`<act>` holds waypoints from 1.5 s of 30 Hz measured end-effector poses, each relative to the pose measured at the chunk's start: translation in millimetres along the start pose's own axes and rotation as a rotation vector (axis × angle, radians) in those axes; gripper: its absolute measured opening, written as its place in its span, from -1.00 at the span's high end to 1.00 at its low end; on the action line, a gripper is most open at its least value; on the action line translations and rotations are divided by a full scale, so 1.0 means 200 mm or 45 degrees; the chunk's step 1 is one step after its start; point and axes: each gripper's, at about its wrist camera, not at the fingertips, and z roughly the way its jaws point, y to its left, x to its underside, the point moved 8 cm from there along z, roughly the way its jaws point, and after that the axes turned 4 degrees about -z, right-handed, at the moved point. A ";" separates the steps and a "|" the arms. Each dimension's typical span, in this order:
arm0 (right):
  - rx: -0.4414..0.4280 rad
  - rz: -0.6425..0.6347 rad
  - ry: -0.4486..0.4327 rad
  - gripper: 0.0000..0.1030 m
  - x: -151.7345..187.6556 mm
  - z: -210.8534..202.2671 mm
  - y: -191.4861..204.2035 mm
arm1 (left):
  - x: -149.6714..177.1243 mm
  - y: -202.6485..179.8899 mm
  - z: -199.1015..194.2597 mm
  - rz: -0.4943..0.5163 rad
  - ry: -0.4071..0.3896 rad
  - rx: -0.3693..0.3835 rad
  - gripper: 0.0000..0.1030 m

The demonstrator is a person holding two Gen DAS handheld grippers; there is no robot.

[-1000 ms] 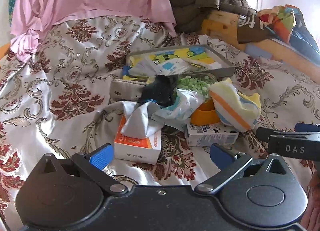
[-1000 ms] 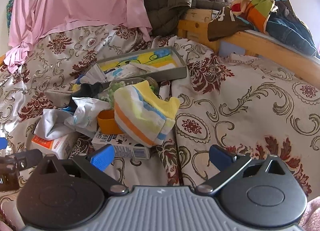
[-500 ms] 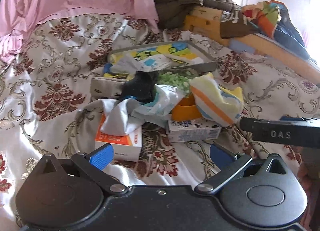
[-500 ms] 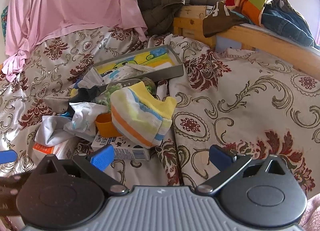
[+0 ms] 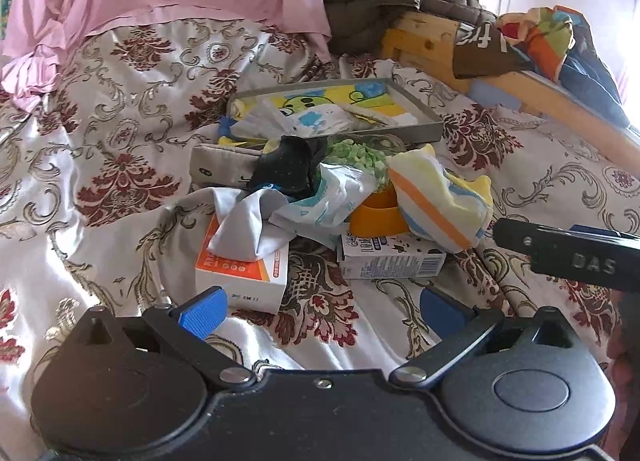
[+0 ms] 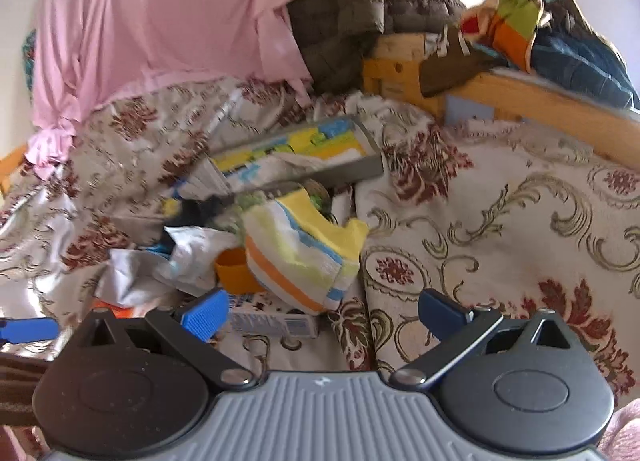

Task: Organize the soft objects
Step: 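Grasp the orange silicone cup with the left tool while the right tool grasps the striped cloth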

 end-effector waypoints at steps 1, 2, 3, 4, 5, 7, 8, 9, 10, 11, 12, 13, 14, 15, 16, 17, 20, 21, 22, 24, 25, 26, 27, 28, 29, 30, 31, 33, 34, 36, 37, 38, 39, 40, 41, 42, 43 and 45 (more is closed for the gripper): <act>-0.008 0.007 -0.010 -0.99 0.00 -0.03 -0.01 | -0.01 -0.01 -0.02 -0.002 0.003 -0.005 -0.98; -0.015 0.016 -0.022 -0.99 -0.01 -0.06 -0.03 | -0.01 -0.02 -0.03 -0.004 0.008 -0.008 -0.98; -0.021 0.024 -0.032 -0.99 -0.01 -0.08 -0.04 | -0.02 -0.04 -0.05 -0.008 0.016 -0.006 -0.98; -0.029 0.032 -0.037 -0.99 -0.01 -0.10 -0.07 | -0.03 -0.06 -0.06 -0.010 0.027 0.003 -0.98; -0.029 0.039 -0.036 -0.99 0.00 -0.11 -0.09 | -0.03 -0.08 -0.07 -0.007 0.040 0.009 -0.98; -0.019 0.061 -0.029 -0.99 0.00 -0.11 -0.14 | -0.05 -0.12 -0.07 0.027 0.064 0.007 -0.98; -0.017 0.078 -0.023 -1.00 0.00 -0.10 -0.17 | -0.06 -0.15 -0.06 0.054 0.067 -0.001 -0.98; -0.019 0.101 -0.019 -0.99 -0.01 -0.09 -0.19 | -0.07 -0.17 -0.06 0.087 0.063 -0.013 -0.98; -0.028 0.123 -0.014 -0.99 -0.01 -0.08 -0.21 | -0.09 -0.19 -0.05 0.111 0.058 -0.022 -0.98; -0.040 0.139 -0.008 -0.99 -0.02 -0.06 -0.22 | -0.09 -0.20 -0.05 0.122 0.055 -0.029 -0.98; -0.056 0.144 -0.001 -0.99 -0.03 -0.03 -0.23 | -0.10 -0.21 -0.03 0.122 0.055 -0.037 -0.98; -0.067 0.136 0.004 -0.99 -0.04 0.00 -0.23 | -0.10 -0.22 -0.02 0.113 0.054 -0.041 -0.98; -0.074 0.122 0.010 -0.99 -0.04 0.03 -0.23 | -0.09 -0.22 0.00 0.094 0.056 -0.044 -0.98; -0.082 0.101 0.023 -0.99 -0.06 0.07 -0.22 | -0.09 -0.22 0.02 0.066 0.064 -0.046 -0.98; -0.096 0.081 0.031 -0.99 -0.08 0.11 -0.22 | -0.07 -0.21 0.06 0.030 0.073 -0.054 -0.98; -0.111 0.061 0.034 -0.99 -0.10 0.14 -0.21 | -0.07 -0.21 0.09 0.002 0.080 -0.062 -0.98; -0.160 -0.007 0.013 -0.99 -0.17 0.25 -0.21 | -0.05 -0.22 0.18 -0.030 0.095 -0.086 -0.98; -0.180 -0.026 -0.001 -0.99 -0.19 0.27 -0.21 | -0.05 -0.22 0.20 -0.024 0.084 -0.086 -0.98; -0.204 -0.055 -0.022 -0.99 -0.21 0.29 -0.22 | -0.06 -0.24 0.22 -0.009 0.070 -0.087 -0.98; -0.238 -0.106 -0.057 -0.99 -0.24 0.34 -0.24 | -0.07 -0.28 0.27 0.033 0.057 -0.074 -0.98; -0.260 -0.124 -0.058 -0.99 -0.24 0.37 -0.25 | -0.07 -0.29 0.29 0.051 0.046 -0.063 -0.98; -0.275 -0.129 -0.049 -0.99 -0.23 0.39 -0.27 | -0.08 -0.30 0.30 0.070 0.039 -0.052 -0.98; -0.286 -0.122 -0.038 -0.99 -0.22 0.41 -0.28 | -0.08 -0.31 0.32 0.092 0.032 -0.039 -0.98; -0.291 -0.105 -0.020 -0.99 -0.20 0.42 -0.30 | -0.08 -0.32 0.34 0.118 0.028 -0.024 -0.98; -0.295 -0.095 -0.010 -0.99 -0.19 0.43 -0.31 | -0.09 -0.32 0.37 0.141 0.031 -0.015 -0.98; -0.296 -0.092 -0.009 -0.99 -0.18 0.43 -0.31 | -0.09 -0.33 0.39 0.157 0.034 -0.004 -0.98; -0.304 -0.092 -0.016 -0.99 -0.18 0.44 -0.31 | -0.09 -0.33 0.41 0.161 0.036 0.005 -0.98; -0.345 -0.099 -0.038 -0.99 -0.18 0.43 -0.29 | -0.10 -0.33 0.42 0.170 0.024 0.024 -0.98; -0.356 -0.115 -0.056 -0.99 -0.18 0.43 -0.28 | -0.10 -0.33 0.43 0.176 0.020 0.035 -0.98; -0.315 -0.159 -0.081 -0.99 -0.17 0.44 -0.27 | -0.12 -0.31 0.44 0.181 0.008 0.062 -0.97; -0.301 -0.172 -0.092 -0.99 -0.17 0.44 -0.27 | -0.13 -0.31 0.44 0.185 -0.001 0.083 -0.97; -0.294 -0.177 -0.096 -0.99 -0.18 0.44 -0.27 | -0.13 -0.30 0.45 0.194 -0.007 0.109 -0.97; -0.285 -0.176 -0.101 -0.99 -0.18 0.43 -0.28 | -0.14 -0.29 0.46 0.209 -0.009 0.134 -0.95; -0.280 -0.167 -0.107 -0.99 -0.19 0.43 -0.28 | -0.14 -0.29 0.47 0.239 -0.009 0.170 -0.95; -0.279 -0.161 -0.111 -0.99 -0.19 0.43 -0.29 | -0.14 -0.29 0.48 0.264 -0.009 0.204 -0.95; -0.279 -0.163 -0.105 -1.00 -0.19 0.43 -0.28 | -0.13 -0.28 0.50 0.292 -0.010 0.244 -0.94; -0.282 -0.173 -0.097 -0.99 -0.19 0.44 -0.27 | -0.13 -0.28 0.52 0.310 -0.010 0.282 -0.92; -0.310 -0.198 -0.094 -0.99 -0.19 0.45 -0.24 | -0.13 -0.28 0.56 0.336 0.000 0.363 -0.89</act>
